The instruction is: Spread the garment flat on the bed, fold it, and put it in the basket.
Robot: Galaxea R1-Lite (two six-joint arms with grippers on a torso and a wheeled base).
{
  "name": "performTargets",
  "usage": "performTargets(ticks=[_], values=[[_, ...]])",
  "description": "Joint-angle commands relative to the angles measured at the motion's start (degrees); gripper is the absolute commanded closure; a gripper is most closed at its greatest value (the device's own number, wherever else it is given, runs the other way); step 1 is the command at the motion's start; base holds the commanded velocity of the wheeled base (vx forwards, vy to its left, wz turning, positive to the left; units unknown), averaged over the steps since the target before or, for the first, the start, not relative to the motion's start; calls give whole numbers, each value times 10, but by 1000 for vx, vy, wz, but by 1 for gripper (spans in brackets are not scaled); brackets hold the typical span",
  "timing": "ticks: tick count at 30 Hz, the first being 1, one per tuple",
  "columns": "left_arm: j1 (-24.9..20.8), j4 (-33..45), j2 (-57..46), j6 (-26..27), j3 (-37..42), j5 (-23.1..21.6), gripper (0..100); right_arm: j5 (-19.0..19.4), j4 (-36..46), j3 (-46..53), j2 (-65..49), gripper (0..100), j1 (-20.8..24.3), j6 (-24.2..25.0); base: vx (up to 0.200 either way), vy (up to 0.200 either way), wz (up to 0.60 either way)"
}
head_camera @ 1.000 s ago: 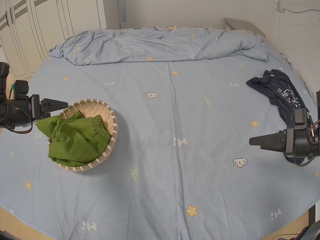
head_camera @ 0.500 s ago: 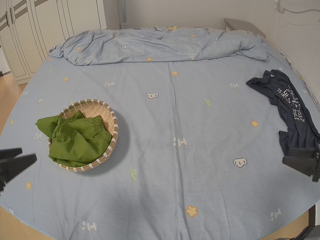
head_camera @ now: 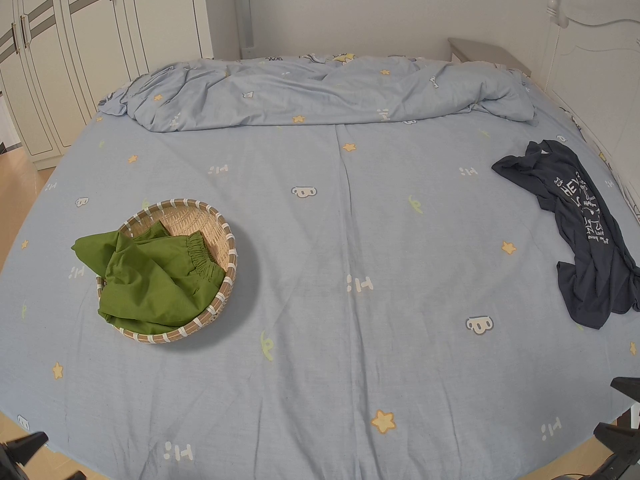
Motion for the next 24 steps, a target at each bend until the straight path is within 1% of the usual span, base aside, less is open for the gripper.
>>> performTargets(ticks=[1,2,7,8,9,10,11,12,13,14,15,16,17,18,19,20,21,22,24], values=[[12,8,-109,1,86,3,0,-11,20,43,-60,0,0,-4,0,0,0],[12,0,-109,6,103,3,0,-11,19,58,-60,0,0,-8,0,0,0],[13,-33,-111,9,115,4,0,-13,-7,92,-60,0,-2,-10,0,0,0],[14,-71,-111,8,137,17,0,-35,-49,130,-60,0,0,-10,0,0,0],[14,-78,-111,7,141,25,0,-44,-59,137,-60,0,-2,-10,0,0,0],[14,-114,-111,7,157,68,0,-86,-109,176,-60,0,-2,-18,0,0,0],[14,-138,-111,9,169,89,0,-106,-142,201,-60,0,0,-29,0,0,0],[14,-156,-111,9,176,99,0,-117,-167,217,-60,0,0,-39,0,0,0],[14,-192,-111,10,192,106,0,-136,-216,236,-60,0,0,-45,0,0,0],[14,-208,-111,11,200,107,0,-145,-233,239,-60,0,0,-47,0,0,0],[14,-226,-111,16,210,111,0,-165,-230,239,-60,0,-3,-54,0,0,0],[14,-232,-111,21,214,113,0,-174,-226,239,-60,0,-4,-57,0,0,0],[14,-246,-111,50,224,134,0,-207,-217,239,-59,0,-9,-75,0,0,0],[14,-265,-111,84,234,163,0,-232,-218,239,-60,0,-14,-93,0,0,0],[14,-281,-111,102,241,184,0,-245,-217,239,-60,0,-18,-105,0,0,0],[14,-281,-111,102,241,184,0,-245,-217,239,-60,0,-18,-105,0,0,0],[14,-304,-111,118,250,230,0,-256,-213,239,-59,0,-22,-119,0,0,0],[14,-306,-111,121,251,241,0,-254,-212,239,-60,0,-22,-119,0,0,0],[14,-307,-111,123,251,242,0,-254,-212,239,-60,0,-22,-119,0,0,0]])
